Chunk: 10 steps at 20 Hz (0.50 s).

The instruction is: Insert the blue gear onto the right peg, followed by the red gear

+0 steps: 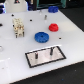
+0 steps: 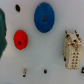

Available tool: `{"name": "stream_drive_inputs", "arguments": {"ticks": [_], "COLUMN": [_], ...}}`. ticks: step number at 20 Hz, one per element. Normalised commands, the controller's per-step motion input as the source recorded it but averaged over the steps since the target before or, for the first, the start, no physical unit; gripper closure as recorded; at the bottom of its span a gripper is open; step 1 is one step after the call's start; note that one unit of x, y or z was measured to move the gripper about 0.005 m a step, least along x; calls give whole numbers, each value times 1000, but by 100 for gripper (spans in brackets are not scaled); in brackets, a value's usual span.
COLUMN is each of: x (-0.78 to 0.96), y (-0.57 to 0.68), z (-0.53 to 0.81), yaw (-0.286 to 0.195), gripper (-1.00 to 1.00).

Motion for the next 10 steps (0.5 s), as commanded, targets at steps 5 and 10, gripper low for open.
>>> {"name": "stream_drive_inputs", "arguments": {"ticks": [5,10], "x": [-320,-235], "y": [296,231], "z": [-409,-445], "yaw": [0,0], "gripper": [-100,-100]}}
